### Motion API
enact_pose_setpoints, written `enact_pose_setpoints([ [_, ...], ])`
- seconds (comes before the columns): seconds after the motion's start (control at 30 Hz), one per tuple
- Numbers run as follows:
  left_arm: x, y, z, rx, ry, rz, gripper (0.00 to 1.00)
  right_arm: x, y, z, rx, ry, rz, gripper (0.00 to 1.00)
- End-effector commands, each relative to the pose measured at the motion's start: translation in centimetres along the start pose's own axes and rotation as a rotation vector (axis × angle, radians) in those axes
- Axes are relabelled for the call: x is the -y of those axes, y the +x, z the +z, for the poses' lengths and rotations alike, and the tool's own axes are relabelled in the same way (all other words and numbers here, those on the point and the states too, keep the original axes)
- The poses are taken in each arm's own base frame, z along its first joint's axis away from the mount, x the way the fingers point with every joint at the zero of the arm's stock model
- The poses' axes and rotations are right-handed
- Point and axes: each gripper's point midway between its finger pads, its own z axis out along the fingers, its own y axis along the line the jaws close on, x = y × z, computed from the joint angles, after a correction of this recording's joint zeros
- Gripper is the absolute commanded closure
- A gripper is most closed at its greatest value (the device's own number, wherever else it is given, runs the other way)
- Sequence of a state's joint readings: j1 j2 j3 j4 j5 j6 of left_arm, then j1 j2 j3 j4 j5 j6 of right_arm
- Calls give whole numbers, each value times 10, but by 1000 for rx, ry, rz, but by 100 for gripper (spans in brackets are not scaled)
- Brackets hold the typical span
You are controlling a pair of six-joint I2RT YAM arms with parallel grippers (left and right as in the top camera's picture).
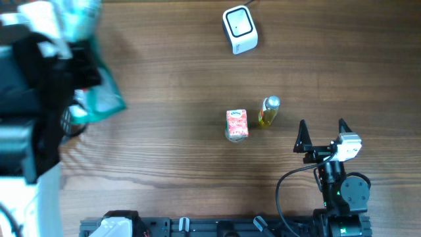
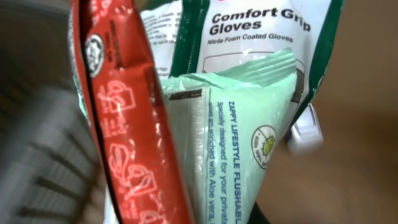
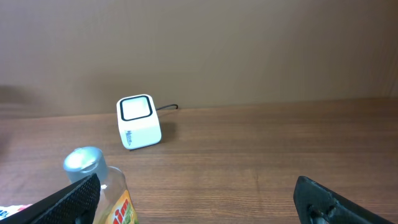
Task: Scan the item barcode
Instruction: 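Lift the gloves pack bundle out and drop it on the table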
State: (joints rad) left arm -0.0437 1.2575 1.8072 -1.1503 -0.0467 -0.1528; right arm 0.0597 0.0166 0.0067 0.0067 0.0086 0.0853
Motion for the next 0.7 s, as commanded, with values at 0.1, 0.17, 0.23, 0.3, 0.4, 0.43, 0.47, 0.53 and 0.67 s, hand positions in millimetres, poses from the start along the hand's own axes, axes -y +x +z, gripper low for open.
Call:
enact_pose_setpoints([
  [0.1,69,74,37,-309,60,16,96,4,-1,0,5,19,0,0],
  [0.17,84,103,57,-420,26,45,96,4,-1,0,5,19,0,0],
  [0.23,91,133,80,-506,-44,55,96,4,-1,0,5,19,0,0],
  [0.3,85,152,97,-523,-149,59,96,4,-1,0,5,19,0,0],
  [0.4,78,165,115,-507,-222,32,96,4,-1,0,5,19,0,0],
  [0.43,79,171,122,-506,-218,29,96,4,-1,0,5,19,0,0],
  [0.47,80,174,125,-506,-215,28,96,4,-1,0,5,19,0,0],
  [0.53,77,191,137,-519,-222,32,96,4,-1,0,5,19,0,0],
  [0.67,68,222,152,-544,-247,21,96,4,-1,0,5,19,0,0],
])
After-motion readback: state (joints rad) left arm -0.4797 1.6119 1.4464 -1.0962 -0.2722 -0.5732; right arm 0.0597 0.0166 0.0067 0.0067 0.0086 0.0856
